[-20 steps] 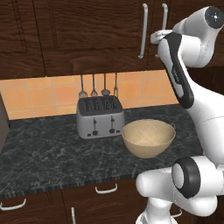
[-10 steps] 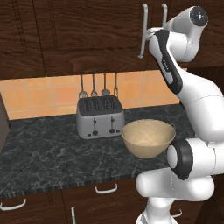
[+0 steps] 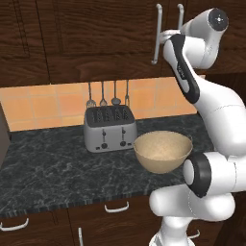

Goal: Open the cabinet, pick up the bread from the cabinet and place it in the basket. Then move the basket to the dining counter.

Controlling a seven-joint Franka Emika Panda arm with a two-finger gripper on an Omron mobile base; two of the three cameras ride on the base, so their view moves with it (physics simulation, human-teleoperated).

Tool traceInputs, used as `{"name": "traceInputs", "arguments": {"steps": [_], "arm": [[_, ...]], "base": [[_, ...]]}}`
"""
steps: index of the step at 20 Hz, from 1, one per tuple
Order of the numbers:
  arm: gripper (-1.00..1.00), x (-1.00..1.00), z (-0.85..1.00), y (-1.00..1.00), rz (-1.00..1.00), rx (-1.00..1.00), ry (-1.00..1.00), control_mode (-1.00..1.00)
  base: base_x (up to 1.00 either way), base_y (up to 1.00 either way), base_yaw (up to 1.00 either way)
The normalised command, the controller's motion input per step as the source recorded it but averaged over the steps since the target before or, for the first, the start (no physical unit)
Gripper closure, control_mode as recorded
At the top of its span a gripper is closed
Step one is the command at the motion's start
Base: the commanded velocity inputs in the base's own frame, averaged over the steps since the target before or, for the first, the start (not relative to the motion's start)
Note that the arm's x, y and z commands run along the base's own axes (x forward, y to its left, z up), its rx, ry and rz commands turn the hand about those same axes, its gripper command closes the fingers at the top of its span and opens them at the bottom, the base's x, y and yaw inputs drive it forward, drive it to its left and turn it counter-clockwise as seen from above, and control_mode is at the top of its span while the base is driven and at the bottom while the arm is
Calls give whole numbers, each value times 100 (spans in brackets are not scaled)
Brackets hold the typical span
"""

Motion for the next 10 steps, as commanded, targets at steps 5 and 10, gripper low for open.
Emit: {"name": "traceInputs", "arguments": {"steps": [5, 10], "arm": [[100, 43, -42, -71, 0, 0, -2, -100], [100, 2, -14, -100, -1, 1, 1, -100]], "base": [[0, 0, 0], [0, 0, 0]]}}
